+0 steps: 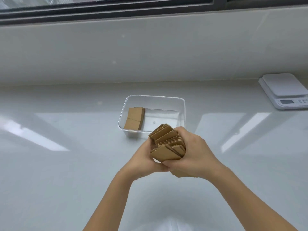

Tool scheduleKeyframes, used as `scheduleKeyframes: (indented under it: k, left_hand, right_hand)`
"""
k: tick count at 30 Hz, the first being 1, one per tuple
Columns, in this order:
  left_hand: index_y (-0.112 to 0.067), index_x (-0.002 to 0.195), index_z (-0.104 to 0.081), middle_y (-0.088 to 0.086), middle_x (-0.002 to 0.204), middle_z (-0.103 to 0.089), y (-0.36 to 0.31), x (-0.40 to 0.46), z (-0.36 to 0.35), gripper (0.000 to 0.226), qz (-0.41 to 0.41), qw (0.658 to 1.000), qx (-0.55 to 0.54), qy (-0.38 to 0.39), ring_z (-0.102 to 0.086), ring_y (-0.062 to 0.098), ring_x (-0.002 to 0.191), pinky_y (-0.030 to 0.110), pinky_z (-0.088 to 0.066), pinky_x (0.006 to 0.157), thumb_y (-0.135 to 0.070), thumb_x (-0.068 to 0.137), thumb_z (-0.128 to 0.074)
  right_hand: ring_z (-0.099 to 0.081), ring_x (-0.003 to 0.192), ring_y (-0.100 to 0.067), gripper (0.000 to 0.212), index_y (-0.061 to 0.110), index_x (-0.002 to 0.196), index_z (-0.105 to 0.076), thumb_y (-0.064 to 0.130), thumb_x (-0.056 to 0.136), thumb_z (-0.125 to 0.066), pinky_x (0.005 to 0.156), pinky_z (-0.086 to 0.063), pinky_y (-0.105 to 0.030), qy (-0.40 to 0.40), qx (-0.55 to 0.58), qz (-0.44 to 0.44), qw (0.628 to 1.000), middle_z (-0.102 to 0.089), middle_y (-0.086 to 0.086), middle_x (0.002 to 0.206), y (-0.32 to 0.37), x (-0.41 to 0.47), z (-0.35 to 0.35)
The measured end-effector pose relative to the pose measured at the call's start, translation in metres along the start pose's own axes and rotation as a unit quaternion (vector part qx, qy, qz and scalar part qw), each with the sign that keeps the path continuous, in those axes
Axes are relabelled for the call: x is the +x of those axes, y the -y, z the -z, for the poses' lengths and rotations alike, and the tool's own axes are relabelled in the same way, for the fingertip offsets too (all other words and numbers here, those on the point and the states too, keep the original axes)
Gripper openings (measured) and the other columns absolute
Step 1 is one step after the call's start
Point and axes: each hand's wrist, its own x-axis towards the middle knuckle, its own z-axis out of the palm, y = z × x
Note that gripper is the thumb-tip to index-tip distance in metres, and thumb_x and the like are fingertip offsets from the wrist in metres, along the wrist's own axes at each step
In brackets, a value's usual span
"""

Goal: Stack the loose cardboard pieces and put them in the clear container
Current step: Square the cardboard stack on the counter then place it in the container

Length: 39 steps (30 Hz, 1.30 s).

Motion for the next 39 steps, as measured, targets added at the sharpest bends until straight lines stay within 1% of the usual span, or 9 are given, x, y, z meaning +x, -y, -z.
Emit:
scheduleKeyframes:
  k: [5,9,12,17,23,26,30,34,39]
  left_hand:
    - [-0.046,0.139,-0.017,-0.022,0.138,-0.04,0.043,-0.032,0.038,0.111,-0.031,0.99,0.079,-0.108,-0.04,-0.005,0.126,0.018,-0.037,0.101,-0.025,0.055,-0.085]
    - [-0.044,0.136,-0.023,-0.021,0.137,-0.039,0.065,-0.034,0.045,0.102,-0.025,0.986,0.134,-0.093,-0.034,-0.01,0.127,-0.001,-0.029,0.092,-0.028,0.056,-0.084]
    - [-0.031,0.141,-0.022,-0.011,0.138,-0.035,0.085,-0.024,0.033,0.095,-0.005,0.978,0.203,-0.051,-0.03,0.002,0.131,0.008,-0.031,0.099,-0.026,0.063,-0.077]
    - [-0.01,0.145,-0.014,0.001,0.144,-0.028,0.098,-0.009,0.023,0.088,-0.012,0.85,0.525,-0.036,-0.02,0.023,0.136,0.044,0.0,0.118,-0.03,0.071,-0.057]
    - [-0.008,0.14,-0.023,0.005,0.132,-0.039,0.09,-0.006,0.011,0.077,-0.014,0.815,0.579,-0.026,-0.036,0.028,0.122,0.042,-0.019,0.113,-0.021,0.071,-0.054]
    - [-0.009,0.141,-0.022,0.005,0.134,-0.038,0.091,-0.007,0.011,0.079,-0.023,0.813,0.581,-0.027,-0.036,0.028,0.121,0.038,-0.025,0.109,-0.021,0.07,-0.055]
    - [-0.01,0.142,-0.018,0.005,0.135,-0.035,0.088,-0.005,0.011,0.083,-0.019,0.817,0.577,-0.02,-0.034,0.028,0.121,0.039,-0.025,0.108,-0.024,0.07,-0.057]
    - [-0.004,0.146,-0.002,0.011,0.146,-0.023,0.081,-0.009,0.003,0.095,0.031,0.792,0.61,-0.008,-0.02,0.033,0.136,0.056,-0.006,0.114,-0.03,0.074,-0.058]
    - [0.0,0.146,0.006,0.016,0.157,-0.006,0.077,-0.006,-0.014,0.101,0.033,0.794,0.606,-0.019,0.0,0.033,0.145,0.054,0.011,0.112,-0.035,0.076,-0.057]
  right_hand:
    - [-0.056,0.086,-0.023,0.047,0.02,0.105,-0.047,0.044,0.069,-0.064,0.072,-0.044,-0.03,0.055,-0.278,0.135,0.949,-0.062,0.002,0.095,-0.001,0.026,-0.047]
    - [-0.053,0.089,-0.028,0.043,0.013,0.106,-0.044,0.035,0.075,-0.063,0.068,-0.037,-0.035,0.121,-0.436,0.165,0.876,-0.061,-0.006,0.1,-0.009,0.039,-0.09]
    - [-0.052,0.097,-0.027,0.053,0.007,0.117,-0.041,0.03,0.077,-0.065,0.07,-0.031,-0.034,0.148,-0.473,0.158,0.854,-0.058,-0.007,0.106,-0.015,0.04,-0.115]
    - [-0.05,0.109,-0.029,0.083,0.001,0.139,-0.022,0.027,0.074,-0.066,0.096,-0.035,-0.04,0.12,-0.437,0.122,0.883,-0.052,-0.009,0.121,-0.031,0.039,-0.125]
    - [-0.019,0.14,-0.029,0.109,0.018,0.147,-0.003,0.041,0.065,-0.071,0.118,-0.003,-0.052,0.135,-0.407,0.099,0.898,-0.027,-0.006,0.148,-0.04,0.023,-0.1]
    - [-0.01,0.142,-0.031,0.119,0.029,0.145,0.0,0.048,0.056,-0.076,0.116,-0.014,-0.051,0.125,-0.388,0.03,0.913,-0.01,-0.005,0.155,-0.056,0.013,-0.078]
    - [-0.044,0.119,-0.025,0.118,0.034,0.144,-0.002,0.043,0.054,-0.079,0.088,-0.048,-0.036,0.131,-0.297,-0.058,0.944,-0.02,0.0,0.148,-0.071,0.003,-0.065]
    - [-0.06,0.093,-0.026,0.107,0.032,0.144,-0.007,0.037,0.063,-0.075,0.071,-0.051,-0.033,0.117,-0.244,-0.06,0.961,-0.03,-0.002,0.137,-0.073,0.004,-0.079]
    - [-0.061,0.094,-0.03,0.099,0.023,0.146,-0.008,0.031,0.072,-0.072,0.067,-0.048,-0.033,0.104,-0.254,-0.059,0.96,-0.024,-0.011,0.139,-0.067,0.005,-0.099]
